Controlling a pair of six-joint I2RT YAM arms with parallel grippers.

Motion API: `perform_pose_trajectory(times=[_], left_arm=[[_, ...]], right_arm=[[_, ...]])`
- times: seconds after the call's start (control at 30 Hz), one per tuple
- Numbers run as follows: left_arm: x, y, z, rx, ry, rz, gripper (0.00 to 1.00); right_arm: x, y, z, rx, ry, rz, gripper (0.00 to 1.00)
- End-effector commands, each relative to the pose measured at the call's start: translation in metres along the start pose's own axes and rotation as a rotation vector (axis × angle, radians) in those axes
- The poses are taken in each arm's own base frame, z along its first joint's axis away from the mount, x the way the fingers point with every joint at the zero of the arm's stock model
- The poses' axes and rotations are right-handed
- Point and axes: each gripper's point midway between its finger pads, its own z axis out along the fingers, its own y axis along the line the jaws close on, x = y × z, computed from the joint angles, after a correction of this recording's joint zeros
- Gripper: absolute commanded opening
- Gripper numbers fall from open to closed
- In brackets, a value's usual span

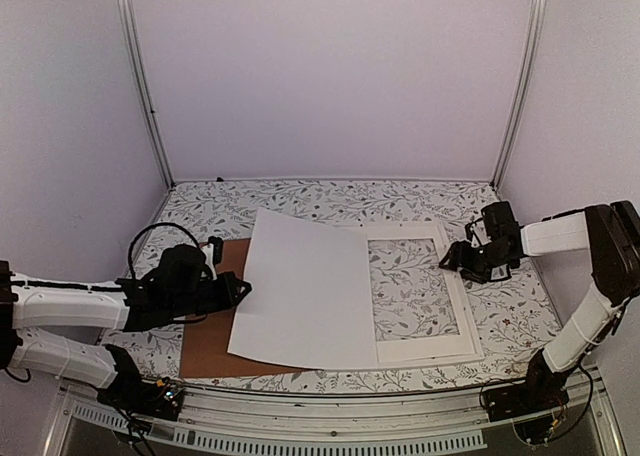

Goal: Put the photo into the frame
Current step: Place the photo on the mat board.

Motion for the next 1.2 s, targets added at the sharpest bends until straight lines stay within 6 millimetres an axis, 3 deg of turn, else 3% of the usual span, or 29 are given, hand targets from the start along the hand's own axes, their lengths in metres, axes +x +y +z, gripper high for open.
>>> perform_pose_trajectory(times=[0.0, 0.2, 0.47, 0.7, 1.17], left_arm=[[0.001, -0.017, 0.006, 0.056, 0.031, 0.009, 0.00], [0.002, -0.034, 0.007, 0.151, 0.037, -0.042, 0.00], [0.003, -0.039, 0.007, 0.198, 0.032, -0.108, 0.00], [0.010, -0.042, 0.016, 0.216, 0.053, -0.143, 0.00], [0.018, -0.069, 0.035, 0.260, 0.068, -0.181, 0.00]], right_arm=[[0.036, 0.025, 0.003, -0.085, 0.099, 0.017, 0.70], [0.044, 0.037, 0.002, -0.114, 0.101, 0.017, 0.70], [0.051, 0.037, 0.007, -0.114, 0.121, 0.021, 0.72], [0.054, 0.040, 0.010, -0.122, 0.129, 0.021, 0.73], [0.060, 0.042, 0.014, -0.130, 0.141, 0.021, 0.74]])
